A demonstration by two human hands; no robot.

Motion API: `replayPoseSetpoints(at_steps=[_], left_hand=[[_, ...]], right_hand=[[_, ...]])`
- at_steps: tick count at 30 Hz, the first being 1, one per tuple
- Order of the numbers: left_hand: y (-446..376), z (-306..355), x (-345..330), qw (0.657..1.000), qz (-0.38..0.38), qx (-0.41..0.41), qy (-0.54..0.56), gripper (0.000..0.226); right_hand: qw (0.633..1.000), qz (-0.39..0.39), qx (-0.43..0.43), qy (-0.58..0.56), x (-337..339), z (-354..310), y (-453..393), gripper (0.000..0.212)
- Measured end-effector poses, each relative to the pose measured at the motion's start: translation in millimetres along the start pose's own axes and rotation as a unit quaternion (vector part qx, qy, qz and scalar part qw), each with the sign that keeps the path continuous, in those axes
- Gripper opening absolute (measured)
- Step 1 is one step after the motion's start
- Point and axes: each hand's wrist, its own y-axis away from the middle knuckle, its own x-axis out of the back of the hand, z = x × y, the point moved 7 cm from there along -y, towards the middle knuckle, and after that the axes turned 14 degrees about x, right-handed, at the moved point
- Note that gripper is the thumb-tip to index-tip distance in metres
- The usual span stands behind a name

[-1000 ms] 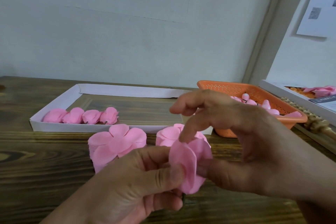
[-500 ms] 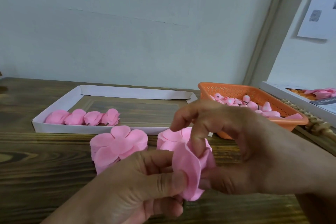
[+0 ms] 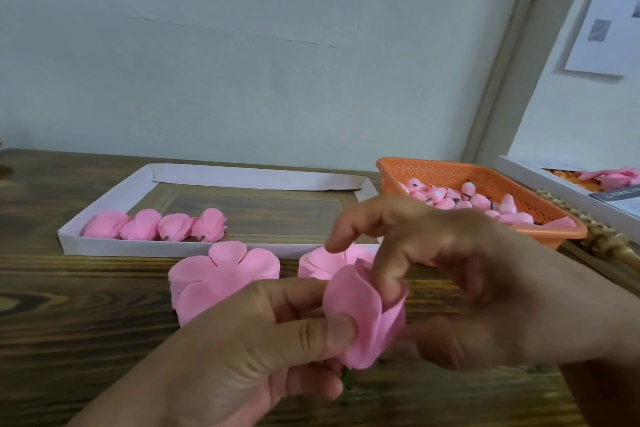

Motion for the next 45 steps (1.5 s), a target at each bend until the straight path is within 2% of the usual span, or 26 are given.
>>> replayPoseSetpoints(at_steps=[3,6,10,16,21,25,29,32,36,45], left_hand=[[-1,4,4,0.997,0.071,-0.02,-0.038,0.027],[-3,10,7,0.985,0.15,-0.041,-0.077,0.015],[1,16,11,0.967,0.218,-0.084,-0.104,0.024],[-4,15,13,0.976,0.2,-0.085,-0.009,0.035],[-11,18,20,0.973,0.211,-0.084,0.037,0.033],[-19,26,23,0.971,0.217,-0.075,0.072,0.025],[-26,34,26,0.966,0.233,-0.061,0.097,0.039],[-28,36,30,0.961,0.24,-0.059,0.124,0.028],[-28,35,35,0.959,0.247,-0.058,0.124,0.019],[-27,32,37,0.959,0.25,-0.072,0.108,0.023]], right_hand=[[0.999,-0.001,-0.044,-0.02,4,3,4,0.018],[0.995,0.017,-0.088,0.036,3,10,5,0.021],[0.988,0.041,-0.117,0.091,1,18,6,0.015],[0.981,0.052,-0.136,0.128,-1,27,6,0.019],[0.97,0.081,-0.148,0.177,0,34,6,0.02],[0.967,0.115,-0.154,0.167,7,45,3,0.023],[0.968,0.136,-0.171,0.123,9,59,2,0.029],[0.972,0.139,-0.162,0.103,8,62,4,0.025],[0.973,0.145,-0.147,0.101,6,58,6,0.019],[0.962,0.191,-0.164,0.11,4,57,6,0.033]])
